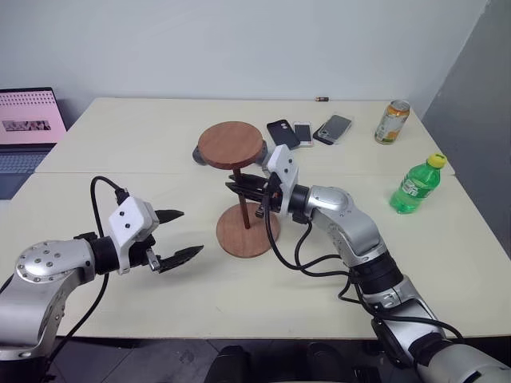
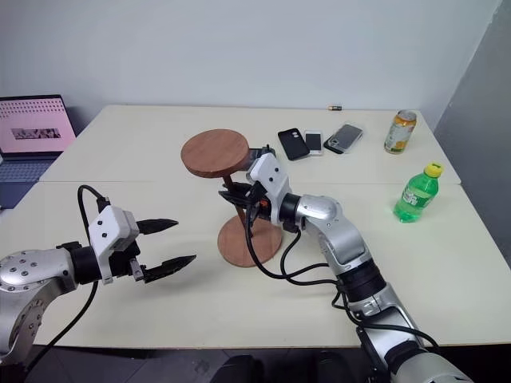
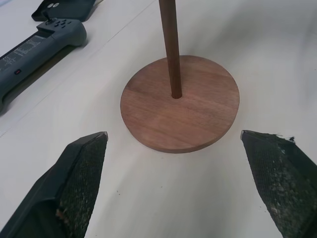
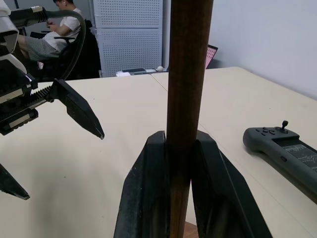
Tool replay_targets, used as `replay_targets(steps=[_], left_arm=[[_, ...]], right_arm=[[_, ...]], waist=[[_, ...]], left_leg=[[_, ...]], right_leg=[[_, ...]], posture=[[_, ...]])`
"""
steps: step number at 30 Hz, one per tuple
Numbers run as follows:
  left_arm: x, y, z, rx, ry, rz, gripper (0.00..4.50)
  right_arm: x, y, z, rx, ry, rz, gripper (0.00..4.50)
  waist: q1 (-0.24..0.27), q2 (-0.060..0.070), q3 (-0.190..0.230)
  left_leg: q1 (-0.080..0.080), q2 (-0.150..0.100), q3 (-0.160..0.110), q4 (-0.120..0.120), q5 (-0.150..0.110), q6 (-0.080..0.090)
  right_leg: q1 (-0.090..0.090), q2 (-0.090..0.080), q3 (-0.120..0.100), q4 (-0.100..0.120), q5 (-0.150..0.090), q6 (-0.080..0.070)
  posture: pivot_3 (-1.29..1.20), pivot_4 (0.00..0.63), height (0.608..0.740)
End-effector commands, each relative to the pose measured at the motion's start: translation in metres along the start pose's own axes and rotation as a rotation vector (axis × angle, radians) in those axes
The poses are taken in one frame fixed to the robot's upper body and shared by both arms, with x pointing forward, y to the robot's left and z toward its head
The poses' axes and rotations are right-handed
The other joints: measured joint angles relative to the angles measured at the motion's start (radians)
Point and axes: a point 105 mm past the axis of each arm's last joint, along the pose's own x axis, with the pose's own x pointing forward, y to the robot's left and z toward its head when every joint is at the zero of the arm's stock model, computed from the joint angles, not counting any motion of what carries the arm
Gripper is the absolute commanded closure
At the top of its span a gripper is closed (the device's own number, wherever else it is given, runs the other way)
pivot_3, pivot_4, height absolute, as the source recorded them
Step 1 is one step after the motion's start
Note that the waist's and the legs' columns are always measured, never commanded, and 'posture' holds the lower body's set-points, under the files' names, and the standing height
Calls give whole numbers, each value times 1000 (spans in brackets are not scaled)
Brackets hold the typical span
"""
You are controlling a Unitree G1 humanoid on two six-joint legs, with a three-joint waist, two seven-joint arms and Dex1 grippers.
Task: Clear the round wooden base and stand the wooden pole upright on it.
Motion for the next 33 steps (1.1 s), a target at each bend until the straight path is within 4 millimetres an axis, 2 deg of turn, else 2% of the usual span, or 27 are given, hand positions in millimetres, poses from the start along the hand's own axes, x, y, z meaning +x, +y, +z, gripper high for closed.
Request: replay_targets(steps=[1, 15, 16, 18, 20, 21, 24, 27, 31, 32, 33], left_arm=[[-2, 3, 7, 37, -9, 13, 0], [-2, 4, 7, 37, -15, 14, 0], [-2, 3, 7, 37, -16, 14, 0], [-2, 3, 8, 37, -16, 15, 0], [-1, 3, 8, 37, -17, 15, 0], [-1, 3, 8, 37, -17, 15, 0], [-1, 3, 8, 38, -19, 15, 0], [-1, 4, 9, 39, -23, 15, 0], [-1, 4, 11, 41, -32, 19, 0], [-2, 5, 12, 41, -42, 24, 0], [-2, 6, 15, 43, -54, 29, 0]], right_arm=[[-17, 6, -78, 134, 287, -12, 4275], [-10, 12, -52, 123, 178, 20, 4275], [-9, 12, -50, 119, 169, 24, 3571], [-9, 13, -45, 117, 155, 29, 3096], [-8, 13, -42, 116, 149, 30, 2635], [-8, 14, -41, 112, 145, 34, 2444], [-8, 15, -36, 113, 131, 43, 1834], [-9, 16, -30, 122, 110, 54, 1238], [-12, 18, -23, 115, 97, 71, 209], [-13, 19, -20, 104, 92, 77, 7], [-15, 19, -17, 93, 88, 81, 7]], waist=[[0, 0, 0], [-1, 0, 2], [-1, -1, 3], [0, -8, 9], [-4, -13, 18], [-5, -12, 19], [-11, -13, 20], [-12, -13, 21], [-12, -14, 25], [-12, -14, 26], [-11, -15, 27]], left_leg=[[0, 0, 0, 0, 0, 0], [-2, 0, 0, -1, 0, 0], [-2, 0, 0, -1, 0, 0], [-2, 0, 0, -2, 0, 0], [-8, 0, 0, -1, 0, 0], [-18, 0, 0, 2, 0, 0], [-31, 1, 2, 5, 1, -1], [-32, 2, 3, 4, 1, -1], [-33, 2, 3, 5, 1, -1], [-33, 2, 3, 5, 1, -1], [-33, 2, 3, 5, 1, -1]], right_leg=[[0, 0, 0, 0, 0, 0], [-4, 0, 0, -1, 2, -3], [-4, 0, 0, -1, 2, -3], [-4, 0, 0, -1, 2, -3], [-5, 0, -1, 1, 3, -4], [-14, 0, -1, 2, 4, -3], [-28, 1, 0, 5, 9, -3], [-28, 2, -1, 2, 8, -2], [-27, 2, 0, 2, 8, -2], [-27, 2, 0, 2, 8, -2], [-27, 2, 0, 3, 8, -2]], posture=[[0, 150, 740], [0, 150, 740], [0, 150, 740], [0, 150, 740], [0, 150, 740], [0, 150, 740], [0, 150, 740], [0, 150, 740], [0, 150, 740], [0, 150, 740], [0, 150, 740]])
